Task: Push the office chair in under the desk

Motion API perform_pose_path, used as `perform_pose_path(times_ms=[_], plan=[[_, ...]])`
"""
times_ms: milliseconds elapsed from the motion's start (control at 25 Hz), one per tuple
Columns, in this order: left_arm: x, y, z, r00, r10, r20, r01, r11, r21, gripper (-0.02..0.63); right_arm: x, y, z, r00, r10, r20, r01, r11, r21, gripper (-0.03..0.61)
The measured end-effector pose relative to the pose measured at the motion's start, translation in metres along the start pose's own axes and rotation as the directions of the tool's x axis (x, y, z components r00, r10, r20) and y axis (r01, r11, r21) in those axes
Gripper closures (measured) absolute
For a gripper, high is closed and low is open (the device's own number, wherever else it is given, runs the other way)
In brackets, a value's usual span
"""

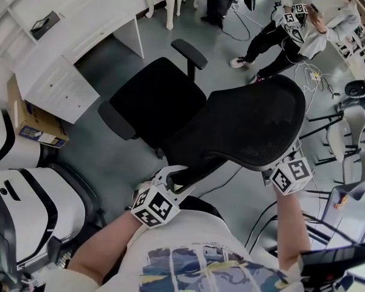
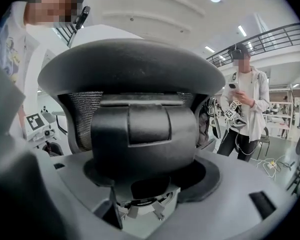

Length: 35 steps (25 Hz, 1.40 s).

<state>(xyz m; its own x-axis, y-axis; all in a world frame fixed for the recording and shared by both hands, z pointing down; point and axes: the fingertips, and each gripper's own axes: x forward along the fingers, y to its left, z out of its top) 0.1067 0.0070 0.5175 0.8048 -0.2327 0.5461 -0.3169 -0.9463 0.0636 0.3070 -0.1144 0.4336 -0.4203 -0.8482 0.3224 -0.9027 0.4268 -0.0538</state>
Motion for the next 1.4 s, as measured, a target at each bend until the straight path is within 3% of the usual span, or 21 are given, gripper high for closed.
perform_pose_path(times_ms=[880, 1400], plan=[[-0.026, 0.059, -0.013, 0.998, 0.057, 0.001, -0.057, 0.998, -0.033, 0.447, 0.057, 0.027, 0.02, 0.997, 0.082, -0.015, -0.082, 0.996, -0.043, 0.252], [-0.061, 0.121, -0.03, 1.0, 0.011, -0.004, -0.011, 0.999, -0.035, 0.446, 0.122, 0.056, 0.038, 0.997, 0.068, -0.024, -0.069, 0.997, -0.025, 0.252]])
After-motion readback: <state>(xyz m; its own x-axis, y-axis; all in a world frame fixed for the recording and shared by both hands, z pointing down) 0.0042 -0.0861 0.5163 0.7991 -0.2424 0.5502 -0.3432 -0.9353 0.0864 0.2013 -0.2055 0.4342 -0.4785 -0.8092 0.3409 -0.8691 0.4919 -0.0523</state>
